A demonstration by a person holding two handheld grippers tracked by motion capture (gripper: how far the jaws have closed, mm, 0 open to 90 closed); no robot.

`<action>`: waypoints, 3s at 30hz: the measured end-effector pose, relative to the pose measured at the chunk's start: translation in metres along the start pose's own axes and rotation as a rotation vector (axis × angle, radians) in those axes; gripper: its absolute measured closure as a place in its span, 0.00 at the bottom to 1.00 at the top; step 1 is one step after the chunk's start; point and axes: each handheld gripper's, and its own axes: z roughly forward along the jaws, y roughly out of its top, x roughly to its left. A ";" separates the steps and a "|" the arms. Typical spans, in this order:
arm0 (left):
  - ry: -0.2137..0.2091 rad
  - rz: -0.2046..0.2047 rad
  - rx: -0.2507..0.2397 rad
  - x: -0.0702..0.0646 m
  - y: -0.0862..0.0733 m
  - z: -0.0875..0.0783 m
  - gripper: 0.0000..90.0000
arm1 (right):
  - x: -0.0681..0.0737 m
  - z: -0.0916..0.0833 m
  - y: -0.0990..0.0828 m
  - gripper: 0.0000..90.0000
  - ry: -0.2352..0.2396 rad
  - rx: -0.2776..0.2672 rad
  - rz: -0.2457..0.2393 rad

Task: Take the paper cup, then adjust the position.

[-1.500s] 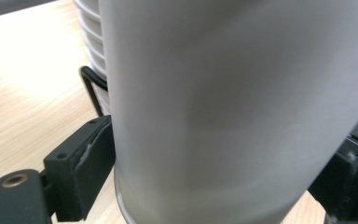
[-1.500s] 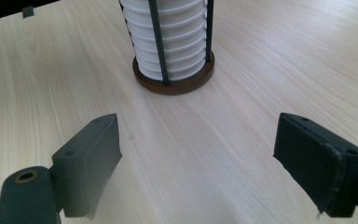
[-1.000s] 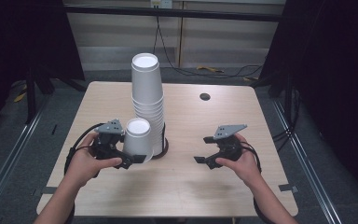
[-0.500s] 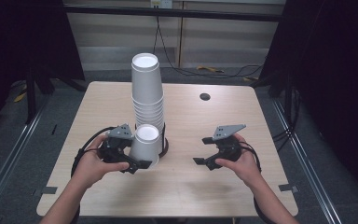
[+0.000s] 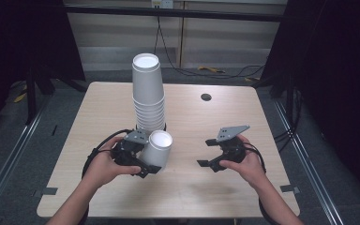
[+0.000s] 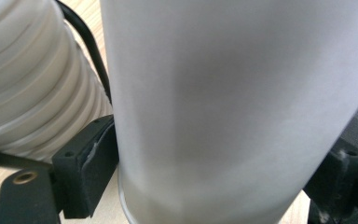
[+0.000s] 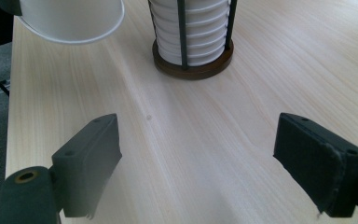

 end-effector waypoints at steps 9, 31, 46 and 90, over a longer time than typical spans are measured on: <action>-0.002 0.006 0.015 -0.001 0.004 0.006 0.16 | 0.000 0.001 -0.001 0.16 0.004 0.003 -0.001; -0.025 0.028 0.089 -0.004 0.014 0.023 0.16 | 0.006 0.002 0.004 0.16 0.049 0.046 -0.048; -0.028 0.053 0.158 -0.007 0.019 0.038 0.16 | 0.010 0.001 0.010 0.16 0.097 0.089 -0.096; -0.060 0.144 0.262 -0.020 0.046 0.059 0.16 | 0.027 0.003 0.060 0.16 0.194 0.286 -0.252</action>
